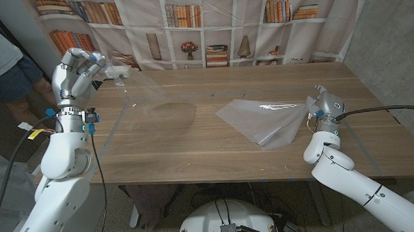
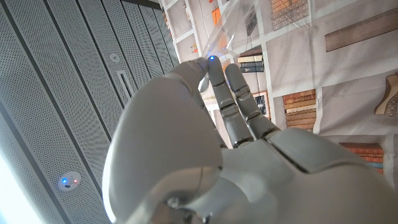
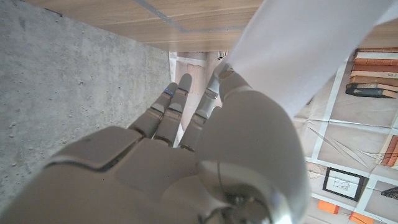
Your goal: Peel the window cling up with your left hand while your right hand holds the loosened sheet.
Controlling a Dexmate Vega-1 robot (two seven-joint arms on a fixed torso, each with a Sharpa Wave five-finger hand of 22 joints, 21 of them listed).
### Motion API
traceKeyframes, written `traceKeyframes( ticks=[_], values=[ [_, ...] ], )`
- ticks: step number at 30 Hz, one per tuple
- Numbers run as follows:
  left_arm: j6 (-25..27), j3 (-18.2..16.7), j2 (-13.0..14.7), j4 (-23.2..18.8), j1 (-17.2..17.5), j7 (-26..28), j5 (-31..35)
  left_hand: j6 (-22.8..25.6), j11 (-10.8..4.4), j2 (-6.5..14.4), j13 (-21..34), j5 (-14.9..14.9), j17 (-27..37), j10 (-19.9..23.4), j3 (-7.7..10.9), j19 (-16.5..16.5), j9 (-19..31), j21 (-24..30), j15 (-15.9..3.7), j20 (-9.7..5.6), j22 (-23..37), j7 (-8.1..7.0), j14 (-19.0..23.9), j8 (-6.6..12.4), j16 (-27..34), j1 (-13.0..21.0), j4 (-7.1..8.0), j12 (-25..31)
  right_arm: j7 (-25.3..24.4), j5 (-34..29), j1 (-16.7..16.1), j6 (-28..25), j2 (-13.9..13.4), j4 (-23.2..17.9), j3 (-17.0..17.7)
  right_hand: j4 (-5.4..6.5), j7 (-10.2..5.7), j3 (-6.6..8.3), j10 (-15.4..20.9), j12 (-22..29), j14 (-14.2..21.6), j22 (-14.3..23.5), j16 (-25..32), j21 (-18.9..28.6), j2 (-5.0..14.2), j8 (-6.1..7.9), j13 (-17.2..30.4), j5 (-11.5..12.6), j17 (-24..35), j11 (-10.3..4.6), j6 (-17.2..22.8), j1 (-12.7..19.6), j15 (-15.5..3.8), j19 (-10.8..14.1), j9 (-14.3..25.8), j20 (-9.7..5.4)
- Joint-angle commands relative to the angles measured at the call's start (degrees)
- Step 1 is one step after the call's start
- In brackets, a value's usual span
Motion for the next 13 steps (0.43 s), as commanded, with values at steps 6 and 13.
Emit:
traceKeyframes(
  ticks=[6, 13],
  values=[
    [0.7, 2.8, 0.4, 1.0, -1.9, -1.9, -1.0, 0.0, -0.11, 0.2, 0.2, 0.2, 0.1, 0.0, -0.26, -0.1, 0.1, -0.1, -6.33, -3.68, 0.1, -0.12, 0.2, 0.53, 0.0, 0.3, 0.23, 0.1, -1.2, -0.7, 0.3, 1.8, -1.0, -0.4, -0.7, 0.20, -0.01, -0.12, 1.8, 0.3, 0.6, 0.1, -0.1, 0.3, 0.39, 0.05, 2.1, 0.2, 0.2, -1.84, 0.2, 0.2, -10.76, 0.1, 0.2, -4.77],
    [0.5, 3.8, 0.6, 1.5, -2.8, -2.2, -1.2, 0.4, -0.12, 0.1, 0.2, 0.2, 0.1, 0.1, -0.35, -0.1, -0.2, 0.0, -6.39, -3.75, 0.1, -0.28, 0.2, 0.48, -0.1, 0.4, 0.22, 0.1, -0.5, -0.6, 0.9, 2.2, -1.3, 0.0, -1.2, 0.23, -0.01, -0.17, 1.8, 0.4, 0.6, 0.1, -0.1, 0.3, 0.39, 0.09, 2.1, 0.3, 0.2, -1.85, 0.3, 0.2, -10.76, 0.1, 0.2, -4.70]
  ],
)
